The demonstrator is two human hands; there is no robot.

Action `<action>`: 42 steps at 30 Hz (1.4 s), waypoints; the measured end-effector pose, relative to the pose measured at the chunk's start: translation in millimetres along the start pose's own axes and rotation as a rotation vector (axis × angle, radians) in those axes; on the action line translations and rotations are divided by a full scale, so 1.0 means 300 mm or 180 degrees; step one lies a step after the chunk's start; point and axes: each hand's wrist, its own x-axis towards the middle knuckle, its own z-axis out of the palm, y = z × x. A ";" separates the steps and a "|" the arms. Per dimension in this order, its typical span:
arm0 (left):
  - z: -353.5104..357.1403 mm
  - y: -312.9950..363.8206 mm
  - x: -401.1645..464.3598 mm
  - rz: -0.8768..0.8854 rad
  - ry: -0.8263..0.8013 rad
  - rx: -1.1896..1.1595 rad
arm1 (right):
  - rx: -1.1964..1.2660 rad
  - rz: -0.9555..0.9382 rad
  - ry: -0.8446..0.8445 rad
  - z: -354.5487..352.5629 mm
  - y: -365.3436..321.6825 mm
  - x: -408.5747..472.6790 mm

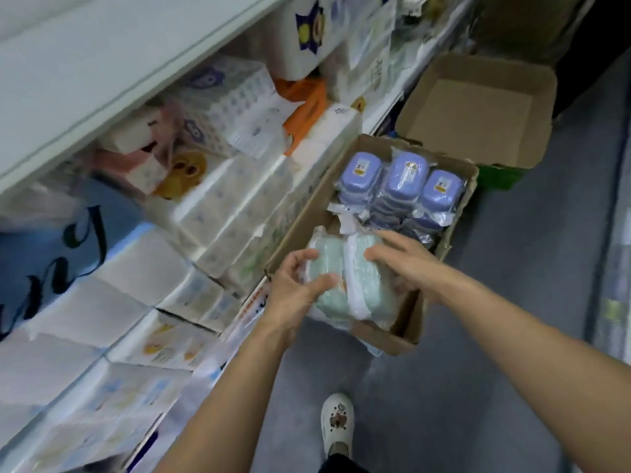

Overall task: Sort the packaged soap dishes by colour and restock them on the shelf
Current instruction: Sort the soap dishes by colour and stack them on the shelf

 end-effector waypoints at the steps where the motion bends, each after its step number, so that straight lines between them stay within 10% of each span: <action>1: 0.004 0.003 0.067 -0.0014 0.0097 -0.0028 | -0.0085 -0.0001 0.0212 -0.028 -0.003 0.054; 10: 0.004 -0.107 0.426 -0.0127 -0.0246 0.0782 | -0.2584 0.0689 0.1266 -0.100 0.170 0.451; 22: -0.018 -0.196 0.527 -0.0551 -0.0177 0.0342 | -0.3010 0.1619 -0.0022 0.015 0.462 0.527; 26: -0.014 -0.200 0.522 -0.0662 -0.0327 0.0190 | -0.1556 0.0778 0.0867 -0.001 0.308 0.499; 29: 0.012 -0.197 0.517 -0.0724 -0.0519 0.0003 | 0.0421 0.0401 0.0203 -0.005 0.174 0.467; 33: 0.074 -0.180 0.531 -0.0855 -0.0872 -0.0124 | 0.0558 0.0118 -0.0457 -0.026 0.128 0.465; 42: -0.010 -0.342 0.694 0.0661 -0.2104 0.4951 | -0.1360 0.0744 -0.0065 -0.190 0.239 0.482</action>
